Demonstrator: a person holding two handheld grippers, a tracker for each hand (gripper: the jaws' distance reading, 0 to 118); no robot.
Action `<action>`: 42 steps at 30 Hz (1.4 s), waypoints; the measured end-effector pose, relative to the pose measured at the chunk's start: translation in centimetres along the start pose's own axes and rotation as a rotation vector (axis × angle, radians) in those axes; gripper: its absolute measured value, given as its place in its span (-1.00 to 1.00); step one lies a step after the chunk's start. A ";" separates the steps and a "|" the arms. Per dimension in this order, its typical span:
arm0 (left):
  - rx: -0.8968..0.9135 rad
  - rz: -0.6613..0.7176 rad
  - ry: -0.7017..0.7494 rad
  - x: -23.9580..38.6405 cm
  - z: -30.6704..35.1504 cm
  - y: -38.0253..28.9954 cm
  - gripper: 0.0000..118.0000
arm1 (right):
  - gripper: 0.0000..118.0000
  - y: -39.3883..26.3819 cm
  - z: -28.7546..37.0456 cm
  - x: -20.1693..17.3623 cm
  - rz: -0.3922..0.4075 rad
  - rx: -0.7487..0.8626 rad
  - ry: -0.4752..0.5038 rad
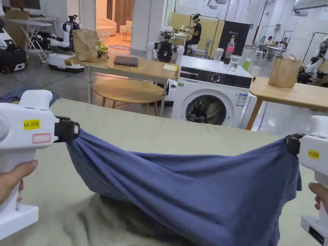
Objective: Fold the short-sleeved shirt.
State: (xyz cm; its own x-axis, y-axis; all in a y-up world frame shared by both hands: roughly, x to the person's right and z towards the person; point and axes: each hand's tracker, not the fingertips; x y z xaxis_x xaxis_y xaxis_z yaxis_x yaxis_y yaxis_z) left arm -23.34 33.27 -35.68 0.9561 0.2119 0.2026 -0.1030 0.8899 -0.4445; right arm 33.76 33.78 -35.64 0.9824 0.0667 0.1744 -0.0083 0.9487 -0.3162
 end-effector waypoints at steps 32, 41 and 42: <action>0.179 -0.057 0.082 2.4 -5.3 28.0 -0.94 | -1.00 24.1 -2.5 0.3 0.039 0.241 -0.209; 0.198 -0.096 0.079 3.1 -4.3 27.2 -0.94 | -1.00 25.1 -0.6 0.7 0.059 0.288 -0.244; 0.202 -0.094 0.074 3.0 -4.4 26.4 -0.94 | -1.00 24.3 -0.4 0.7 0.068 0.282 -0.244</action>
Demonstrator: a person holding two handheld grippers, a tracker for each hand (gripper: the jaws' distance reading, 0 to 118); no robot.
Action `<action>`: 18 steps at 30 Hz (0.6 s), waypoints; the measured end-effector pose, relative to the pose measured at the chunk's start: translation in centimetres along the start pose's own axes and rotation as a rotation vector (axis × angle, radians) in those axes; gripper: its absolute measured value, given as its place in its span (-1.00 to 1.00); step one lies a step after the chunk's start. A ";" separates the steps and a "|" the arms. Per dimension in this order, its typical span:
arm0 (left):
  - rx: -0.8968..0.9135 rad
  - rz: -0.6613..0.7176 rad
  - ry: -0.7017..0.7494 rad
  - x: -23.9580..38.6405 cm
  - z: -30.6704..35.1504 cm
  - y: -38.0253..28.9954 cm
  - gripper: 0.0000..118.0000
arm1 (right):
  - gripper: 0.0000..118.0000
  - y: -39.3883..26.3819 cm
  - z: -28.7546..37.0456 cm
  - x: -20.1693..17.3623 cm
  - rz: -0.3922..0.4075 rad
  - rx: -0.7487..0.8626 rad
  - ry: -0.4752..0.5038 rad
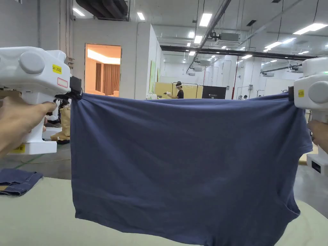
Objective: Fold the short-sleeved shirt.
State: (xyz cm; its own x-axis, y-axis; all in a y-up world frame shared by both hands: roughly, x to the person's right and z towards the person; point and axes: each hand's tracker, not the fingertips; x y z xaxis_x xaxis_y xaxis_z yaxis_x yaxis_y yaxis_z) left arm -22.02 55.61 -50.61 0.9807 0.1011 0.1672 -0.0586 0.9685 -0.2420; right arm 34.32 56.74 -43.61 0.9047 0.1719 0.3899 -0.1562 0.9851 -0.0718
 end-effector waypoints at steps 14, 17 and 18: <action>-0.139 -0.024 -0.065 -1.1 4.9 -16.7 -0.94 | -1.00 -15.0 9.7 1.1 0.066 -0.142 0.041; -0.143 -0.021 -0.083 -1.2 7.4 -18.8 -0.94 | -1.00 -16.7 12.5 1.7 0.066 -0.169 0.048; -0.142 -0.014 -0.094 -1.3 8.4 -19.6 -0.94 | -1.00 -17.3 13.5 2.0 0.065 -0.169 0.051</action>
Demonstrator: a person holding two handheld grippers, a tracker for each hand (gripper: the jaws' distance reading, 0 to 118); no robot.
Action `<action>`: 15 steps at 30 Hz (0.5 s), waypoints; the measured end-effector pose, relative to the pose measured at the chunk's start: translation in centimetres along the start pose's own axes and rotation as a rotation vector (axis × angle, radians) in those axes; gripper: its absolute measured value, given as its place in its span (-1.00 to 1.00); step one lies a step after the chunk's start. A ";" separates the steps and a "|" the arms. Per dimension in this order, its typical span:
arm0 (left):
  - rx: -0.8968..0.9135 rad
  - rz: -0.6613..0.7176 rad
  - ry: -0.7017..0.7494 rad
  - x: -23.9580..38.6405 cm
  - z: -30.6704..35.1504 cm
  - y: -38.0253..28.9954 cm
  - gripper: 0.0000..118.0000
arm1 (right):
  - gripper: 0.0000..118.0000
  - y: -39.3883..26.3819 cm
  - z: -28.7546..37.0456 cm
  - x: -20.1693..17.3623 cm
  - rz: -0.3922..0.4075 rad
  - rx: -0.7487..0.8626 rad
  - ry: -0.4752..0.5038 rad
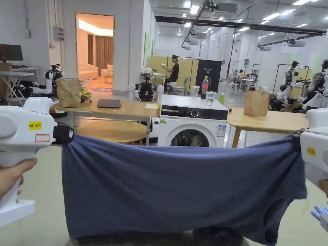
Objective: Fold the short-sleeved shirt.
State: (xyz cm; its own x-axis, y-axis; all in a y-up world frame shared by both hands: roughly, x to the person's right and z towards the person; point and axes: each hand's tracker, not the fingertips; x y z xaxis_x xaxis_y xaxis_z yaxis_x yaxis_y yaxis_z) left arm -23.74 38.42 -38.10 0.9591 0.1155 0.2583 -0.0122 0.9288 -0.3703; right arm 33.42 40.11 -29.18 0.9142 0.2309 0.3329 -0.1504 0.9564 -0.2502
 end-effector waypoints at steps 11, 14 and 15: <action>-0.101 0.114 -0.030 0.1 6.8 -12.1 -0.94 | -1.00 -8.8 6.8 0.0 0.028 -0.158 0.084; -0.159 0.157 -0.030 0.0 7.4 -16.6 -0.94 | -1.00 -12.6 7.1 -0.8 0.034 -0.227 0.104; -0.182 0.160 -0.027 0.0 7.5 -18.2 -0.94 | -1.00 -13.9 7.2 -1.1 0.041 -0.260 0.111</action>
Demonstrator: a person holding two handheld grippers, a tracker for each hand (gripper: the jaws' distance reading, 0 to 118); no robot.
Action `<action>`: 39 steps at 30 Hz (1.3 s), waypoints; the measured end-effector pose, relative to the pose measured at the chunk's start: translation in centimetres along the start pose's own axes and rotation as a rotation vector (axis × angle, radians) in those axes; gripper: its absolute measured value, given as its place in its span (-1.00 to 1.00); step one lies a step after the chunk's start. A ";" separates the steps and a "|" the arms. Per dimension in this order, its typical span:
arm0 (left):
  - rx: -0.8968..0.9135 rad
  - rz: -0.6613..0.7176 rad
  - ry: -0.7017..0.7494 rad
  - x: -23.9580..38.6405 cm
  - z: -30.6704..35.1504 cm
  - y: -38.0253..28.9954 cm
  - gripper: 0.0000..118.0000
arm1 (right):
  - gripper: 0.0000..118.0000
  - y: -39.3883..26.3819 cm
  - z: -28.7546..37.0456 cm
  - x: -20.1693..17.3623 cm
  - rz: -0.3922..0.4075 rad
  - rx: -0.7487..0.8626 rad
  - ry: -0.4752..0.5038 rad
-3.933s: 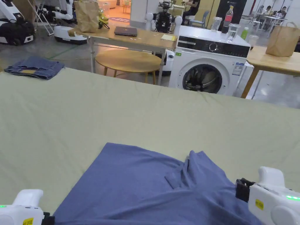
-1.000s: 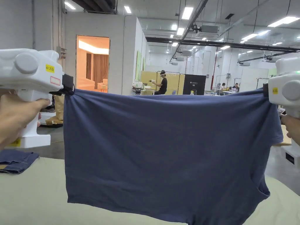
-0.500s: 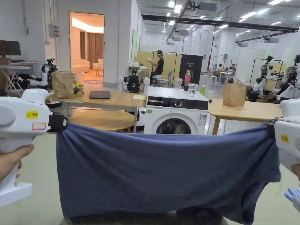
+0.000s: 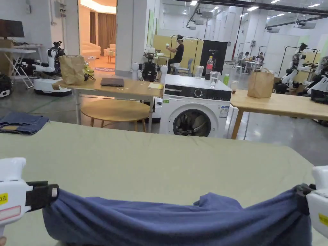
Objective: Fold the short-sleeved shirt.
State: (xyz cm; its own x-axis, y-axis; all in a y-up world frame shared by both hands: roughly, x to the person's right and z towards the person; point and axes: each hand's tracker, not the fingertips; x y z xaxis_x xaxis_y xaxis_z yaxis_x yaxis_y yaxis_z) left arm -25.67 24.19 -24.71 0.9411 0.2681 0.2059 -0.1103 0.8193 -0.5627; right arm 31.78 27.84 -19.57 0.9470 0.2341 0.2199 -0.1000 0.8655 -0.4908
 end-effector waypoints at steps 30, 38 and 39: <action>0.124 -0.093 0.093 4.1 -6.1 -6.2 -0.07 | -0.17 -8.3 -4.3 -11.2 -0.162 0.134 0.094; 0.233 -0.179 0.082 8.5 -6.8 -5.6 -1.00 | -1.00 -6.1 -3.2 -14.0 -0.200 0.228 0.146; 0.223 -0.171 0.073 8.6 -7.0 -5.6 -1.00 | -1.00 -6.1 -3.3 -14.1 -0.199 0.225 0.149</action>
State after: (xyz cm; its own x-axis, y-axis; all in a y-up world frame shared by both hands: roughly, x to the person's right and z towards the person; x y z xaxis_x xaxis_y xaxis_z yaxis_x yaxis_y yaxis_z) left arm -14.74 18.39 -25.36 0.9716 0.0857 0.2206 -0.0074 0.9428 -0.3333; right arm 20.01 17.83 -22.50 0.9873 -0.0024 0.1589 0.0423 0.9678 -0.2483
